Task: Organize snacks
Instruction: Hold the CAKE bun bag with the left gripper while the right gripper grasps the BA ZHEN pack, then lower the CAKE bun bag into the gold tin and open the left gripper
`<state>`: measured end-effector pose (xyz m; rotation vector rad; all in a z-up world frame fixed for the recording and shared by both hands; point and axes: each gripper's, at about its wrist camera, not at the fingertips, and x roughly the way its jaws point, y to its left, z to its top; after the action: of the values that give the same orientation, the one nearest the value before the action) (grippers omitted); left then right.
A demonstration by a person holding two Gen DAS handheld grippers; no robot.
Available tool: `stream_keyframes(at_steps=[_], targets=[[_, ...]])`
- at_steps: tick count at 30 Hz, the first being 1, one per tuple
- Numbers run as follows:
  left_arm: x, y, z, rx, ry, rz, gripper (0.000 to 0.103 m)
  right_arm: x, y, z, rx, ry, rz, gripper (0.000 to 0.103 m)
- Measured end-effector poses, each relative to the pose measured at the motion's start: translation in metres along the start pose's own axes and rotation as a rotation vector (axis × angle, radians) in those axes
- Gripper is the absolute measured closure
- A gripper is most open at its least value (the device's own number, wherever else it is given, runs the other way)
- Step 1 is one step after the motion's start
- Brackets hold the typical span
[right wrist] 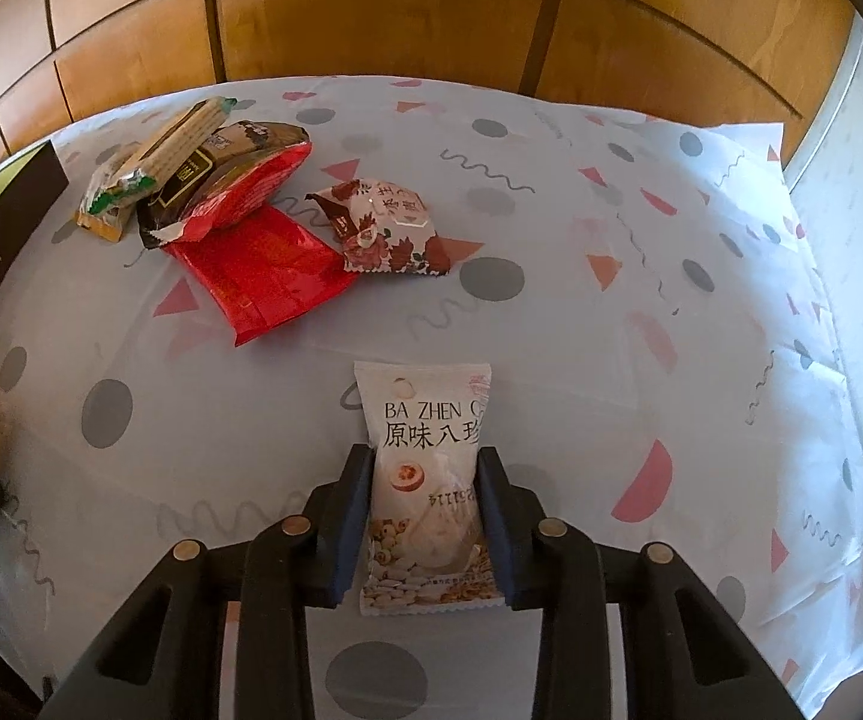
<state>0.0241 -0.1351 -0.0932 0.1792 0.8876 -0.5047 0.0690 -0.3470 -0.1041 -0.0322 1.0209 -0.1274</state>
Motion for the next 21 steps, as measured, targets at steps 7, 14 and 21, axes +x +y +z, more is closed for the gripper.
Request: stream_keyframes(at_steps=[7,14,21], targets=[[-0.053,0.018,0.023,-0.069,-0.114,-0.049,0.031,-0.002,-0.002,-0.003,0.013,-0.026,0.007,0.069],[-0.090,0.096,0.037,-0.267,-0.107,0.013,0.031,-0.003,-0.002,-0.003,0.015,-0.033,0.002,0.069],[-0.086,0.205,0.036,-0.464,0.019,0.153,0.031,-0.004,0.000,-0.004,0.014,-0.034,-0.004,0.069]])
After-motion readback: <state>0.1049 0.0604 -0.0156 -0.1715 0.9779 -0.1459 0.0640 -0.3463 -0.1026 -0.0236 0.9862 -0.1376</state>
